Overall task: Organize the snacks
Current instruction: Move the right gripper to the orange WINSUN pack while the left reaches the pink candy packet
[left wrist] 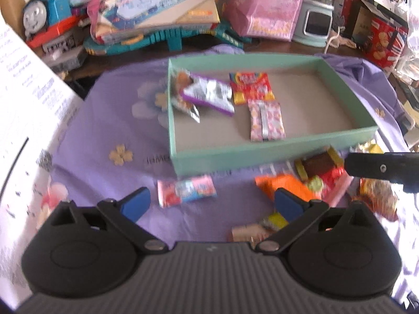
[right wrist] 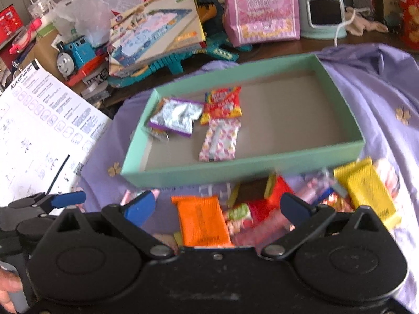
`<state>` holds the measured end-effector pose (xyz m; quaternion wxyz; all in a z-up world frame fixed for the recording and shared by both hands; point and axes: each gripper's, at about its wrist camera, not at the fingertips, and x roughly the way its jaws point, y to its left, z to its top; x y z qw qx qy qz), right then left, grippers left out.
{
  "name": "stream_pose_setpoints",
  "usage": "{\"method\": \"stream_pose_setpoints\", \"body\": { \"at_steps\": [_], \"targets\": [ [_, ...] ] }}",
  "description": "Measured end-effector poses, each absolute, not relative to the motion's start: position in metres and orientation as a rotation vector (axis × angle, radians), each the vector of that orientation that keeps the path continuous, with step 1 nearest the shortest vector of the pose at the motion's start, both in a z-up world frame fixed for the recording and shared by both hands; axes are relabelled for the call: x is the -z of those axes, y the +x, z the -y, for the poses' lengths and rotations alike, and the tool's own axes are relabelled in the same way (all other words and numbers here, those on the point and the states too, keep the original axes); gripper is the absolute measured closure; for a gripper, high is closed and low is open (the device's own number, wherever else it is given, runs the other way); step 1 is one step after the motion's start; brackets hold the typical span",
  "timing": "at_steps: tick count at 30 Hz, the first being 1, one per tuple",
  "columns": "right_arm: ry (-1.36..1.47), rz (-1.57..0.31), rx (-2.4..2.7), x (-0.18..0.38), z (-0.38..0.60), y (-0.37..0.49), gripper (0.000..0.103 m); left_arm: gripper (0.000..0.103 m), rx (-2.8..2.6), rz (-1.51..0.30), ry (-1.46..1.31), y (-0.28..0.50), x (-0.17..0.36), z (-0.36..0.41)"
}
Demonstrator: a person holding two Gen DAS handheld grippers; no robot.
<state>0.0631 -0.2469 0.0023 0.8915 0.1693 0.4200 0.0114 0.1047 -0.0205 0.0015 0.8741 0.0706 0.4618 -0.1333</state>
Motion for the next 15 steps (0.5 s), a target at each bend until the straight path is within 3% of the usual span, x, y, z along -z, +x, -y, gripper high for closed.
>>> {"method": "stream_pose_setpoints", "body": {
  "at_steps": [8,15],
  "targets": [
    [0.390,-0.948,-0.041,0.030,0.244,0.057,0.000,0.000,0.309,-1.038,0.208,0.079,0.040,0.020],
    [0.373,-0.972,-0.077,0.039,0.234,0.069,0.013,0.001,0.219,-1.054,0.132,0.108,0.050,-0.003]
  ]
}}
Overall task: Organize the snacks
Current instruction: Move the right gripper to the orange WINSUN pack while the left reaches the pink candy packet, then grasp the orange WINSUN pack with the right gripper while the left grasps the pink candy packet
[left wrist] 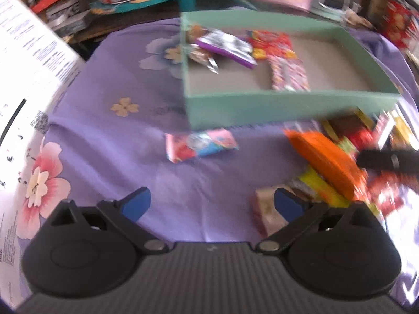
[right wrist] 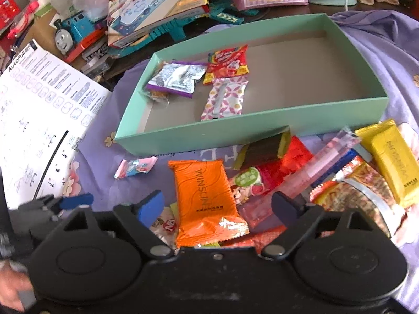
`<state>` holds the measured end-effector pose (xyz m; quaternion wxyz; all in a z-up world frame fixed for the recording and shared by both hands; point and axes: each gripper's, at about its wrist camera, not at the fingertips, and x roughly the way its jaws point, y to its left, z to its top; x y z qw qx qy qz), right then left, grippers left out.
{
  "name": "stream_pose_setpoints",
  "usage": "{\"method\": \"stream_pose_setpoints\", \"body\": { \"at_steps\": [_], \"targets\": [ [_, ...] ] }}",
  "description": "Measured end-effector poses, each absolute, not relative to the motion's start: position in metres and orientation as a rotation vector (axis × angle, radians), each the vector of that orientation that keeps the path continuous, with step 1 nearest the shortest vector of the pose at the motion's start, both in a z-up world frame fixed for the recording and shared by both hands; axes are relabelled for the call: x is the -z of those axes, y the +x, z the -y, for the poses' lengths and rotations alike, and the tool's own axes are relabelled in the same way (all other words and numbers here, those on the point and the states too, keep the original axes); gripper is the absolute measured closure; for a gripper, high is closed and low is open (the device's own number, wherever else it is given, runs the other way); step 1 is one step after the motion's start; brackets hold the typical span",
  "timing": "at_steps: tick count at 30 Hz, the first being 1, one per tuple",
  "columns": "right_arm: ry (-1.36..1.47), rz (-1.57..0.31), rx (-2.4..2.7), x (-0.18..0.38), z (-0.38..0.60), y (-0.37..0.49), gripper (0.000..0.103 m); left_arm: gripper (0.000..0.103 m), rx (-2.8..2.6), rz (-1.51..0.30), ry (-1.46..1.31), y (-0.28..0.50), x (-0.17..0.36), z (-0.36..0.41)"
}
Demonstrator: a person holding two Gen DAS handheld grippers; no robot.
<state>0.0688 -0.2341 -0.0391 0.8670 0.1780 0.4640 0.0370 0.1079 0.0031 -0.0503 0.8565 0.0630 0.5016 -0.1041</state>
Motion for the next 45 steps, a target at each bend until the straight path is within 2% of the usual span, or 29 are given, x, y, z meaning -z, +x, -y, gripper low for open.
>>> {"method": "stream_pose_setpoints", "body": {
  "at_steps": [5,8,10,11,14,20,23,25,26,27,28,38,41,43,45],
  "targets": [
    [0.374,-1.010,-0.084,0.052,0.230,0.085,0.013,0.004,0.181,-1.032,0.135,0.135,0.053,-0.015],
    [0.378,-1.032,-0.098,0.060,0.226,0.091,0.015,0.011,0.197,-1.044,0.152,0.150,0.059,-0.017],
    [0.378,-1.045,-0.111,0.063,0.223,0.095,0.019,0.019,0.219,-1.048,0.165,0.158,0.064,-0.016],
    [0.381,-1.053,-0.116,0.064,0.222,0.097,0.022,0.020,0.230,-1.051,0.173,0.162,0.066,-0.015],
    [0.388,-1.075,-0.129,0.069,0.217,0.100,0.044,0.021,0.263,-1.056,0.204,0.168,0.075,-0.008],
    [0.381,-1.072,-0.140,0.073,0.213,0.103,0.046,0.024,0.292,-1.064,0.231,0.173,0.084,0.004],
    [0.406,-1.074,-0.138,0.075,0.215,0.106,0.046,0.046,0.312,-1.062,0.200,0.174,0.082,0.004],
    [0.402,-1.069,-0.134,0.074,0.215,0.105,0.046,0.077,0.316,-1.054,0.207,0.173,0.080,0.005],
    [0.398,-1.065,-0.132,0.074,0.214,0.104,0.046,0.084,0.316,-1.052,0.212,0.172,0.079,0.005],
    [0.393,-1.062,-0.131,0.074,0.213,0.104,0.047,0.099,0.321,-1.058,0.204,0.172,0.079,0.004],
    [0.384,-1.058,-0.128,0.073,0.211,0.103,0.047,0.101,0.329,-1.069,0.184,0.172,0.079,0.003],
    [0.399,-1.045,-0.126,0.070,0.216,0.096,0.048,0.103,0.351,-1.104,0.150,0.146,0.069,-0.003],
    [0.410,-1.047,-0.122,0.071,0.220,0.094,0.048,0.088,0.331,-1.035,0.197,0.138,0.064,0.000],
    [0.422,-1.045,-0.121,0.070,0.222,0.093,0.048,0.053,0.324,-1.008,0.222,0.139,0.061,0.002],
    [0.422,-1.035,-0.120,0.067,0.222,0.093,0.048,0.042,0.323,-0.977,0.246,0.142,0.057,0.006]
  ]
}}
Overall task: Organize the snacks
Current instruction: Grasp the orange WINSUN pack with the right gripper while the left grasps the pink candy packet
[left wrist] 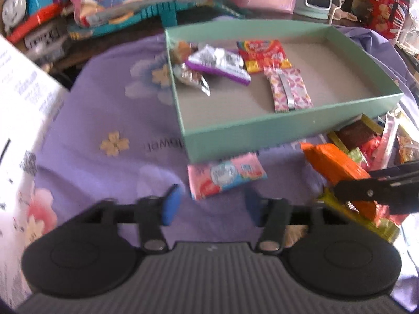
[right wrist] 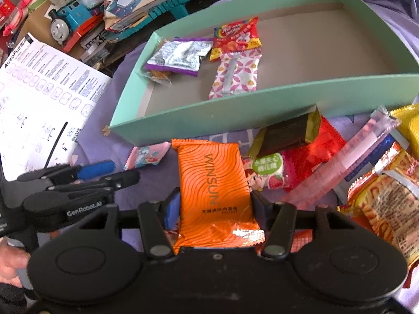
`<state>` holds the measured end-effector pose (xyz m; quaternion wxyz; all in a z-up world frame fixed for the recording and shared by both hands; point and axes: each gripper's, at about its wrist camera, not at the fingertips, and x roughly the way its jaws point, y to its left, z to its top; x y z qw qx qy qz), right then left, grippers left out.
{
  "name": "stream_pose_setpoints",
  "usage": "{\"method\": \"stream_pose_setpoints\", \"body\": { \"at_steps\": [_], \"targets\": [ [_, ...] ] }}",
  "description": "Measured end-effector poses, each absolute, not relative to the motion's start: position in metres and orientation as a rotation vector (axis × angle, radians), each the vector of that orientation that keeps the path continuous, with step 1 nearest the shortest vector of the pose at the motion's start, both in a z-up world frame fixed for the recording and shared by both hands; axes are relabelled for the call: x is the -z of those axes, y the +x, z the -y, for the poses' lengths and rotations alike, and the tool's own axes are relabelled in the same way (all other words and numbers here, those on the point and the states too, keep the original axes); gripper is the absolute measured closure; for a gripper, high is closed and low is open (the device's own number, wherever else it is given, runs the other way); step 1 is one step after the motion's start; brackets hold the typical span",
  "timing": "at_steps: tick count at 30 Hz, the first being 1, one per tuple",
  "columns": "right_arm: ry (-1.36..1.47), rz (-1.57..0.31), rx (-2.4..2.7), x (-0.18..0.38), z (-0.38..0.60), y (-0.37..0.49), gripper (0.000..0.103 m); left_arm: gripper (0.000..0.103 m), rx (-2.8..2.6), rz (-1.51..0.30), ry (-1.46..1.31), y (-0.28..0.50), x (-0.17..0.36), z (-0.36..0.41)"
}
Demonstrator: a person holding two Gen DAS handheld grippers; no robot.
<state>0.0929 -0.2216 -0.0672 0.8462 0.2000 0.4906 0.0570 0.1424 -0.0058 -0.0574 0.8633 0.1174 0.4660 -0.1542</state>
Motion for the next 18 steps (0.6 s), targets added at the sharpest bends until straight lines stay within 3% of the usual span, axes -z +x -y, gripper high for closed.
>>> {"method": "stream_pose_setpoints", "body": {
  "at_steps": [11,18],
  "targets": [
    [0.435,-0.995,-0.088,0.058,0.234,0.102,0.048,0.031,0.322,-1.063,0.223,0.174,0.078,0.027],
    [0.448,-0.998,-0.096,0.063,0.232,0.104,0.048,0.044,0.346,-1.063,0.199,0.169,0.084,0.023]
  ]
}}
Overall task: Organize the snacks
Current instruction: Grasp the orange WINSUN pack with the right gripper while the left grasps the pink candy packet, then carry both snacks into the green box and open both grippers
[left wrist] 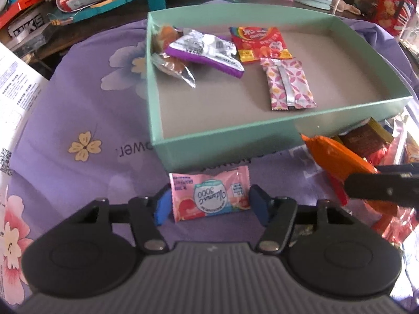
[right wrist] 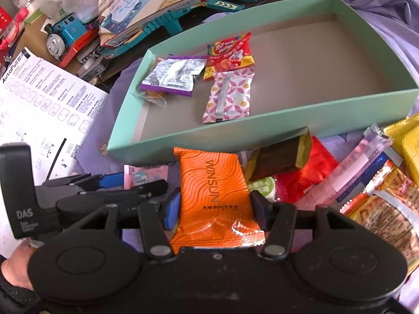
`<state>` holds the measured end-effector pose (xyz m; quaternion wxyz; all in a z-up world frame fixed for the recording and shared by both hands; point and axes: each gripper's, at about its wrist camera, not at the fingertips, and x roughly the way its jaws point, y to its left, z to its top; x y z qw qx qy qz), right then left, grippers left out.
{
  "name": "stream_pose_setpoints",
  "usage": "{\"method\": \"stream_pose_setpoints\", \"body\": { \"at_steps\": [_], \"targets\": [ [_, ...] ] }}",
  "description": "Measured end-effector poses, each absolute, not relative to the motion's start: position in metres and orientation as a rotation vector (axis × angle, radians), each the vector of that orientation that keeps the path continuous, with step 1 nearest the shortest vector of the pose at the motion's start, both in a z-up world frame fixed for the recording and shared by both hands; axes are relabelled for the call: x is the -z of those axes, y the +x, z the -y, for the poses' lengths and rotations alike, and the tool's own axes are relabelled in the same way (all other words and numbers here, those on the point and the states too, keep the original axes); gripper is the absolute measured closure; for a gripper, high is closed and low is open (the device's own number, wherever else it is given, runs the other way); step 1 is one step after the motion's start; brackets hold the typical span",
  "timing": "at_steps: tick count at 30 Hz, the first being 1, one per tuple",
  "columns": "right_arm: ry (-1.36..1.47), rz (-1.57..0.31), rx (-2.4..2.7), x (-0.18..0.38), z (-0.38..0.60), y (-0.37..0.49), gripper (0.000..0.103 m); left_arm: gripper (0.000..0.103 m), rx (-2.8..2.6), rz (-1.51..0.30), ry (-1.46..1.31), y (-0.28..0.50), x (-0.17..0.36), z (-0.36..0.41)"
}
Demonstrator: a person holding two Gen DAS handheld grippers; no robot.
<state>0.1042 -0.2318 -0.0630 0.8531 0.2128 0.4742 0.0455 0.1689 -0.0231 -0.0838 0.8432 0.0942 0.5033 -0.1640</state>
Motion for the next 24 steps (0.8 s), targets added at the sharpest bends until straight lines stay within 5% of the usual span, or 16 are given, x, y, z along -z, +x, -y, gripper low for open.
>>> {"method": "stream_pose_setpoints", "body": {
  "at_steps": [4,24],
  "targets": [
    [0.443,-0.991,-0.104,0.062,0.228,0.105,0.048,0.052,0.328,-1.071,0.165,0.158,0.079,0.014],
    [0.311,-0.980,-0.133,0.039,0.212,0.082,0.049,0.053,0.325,-1.033,0.122,0.111,0.039,0.003]
  ]
}}
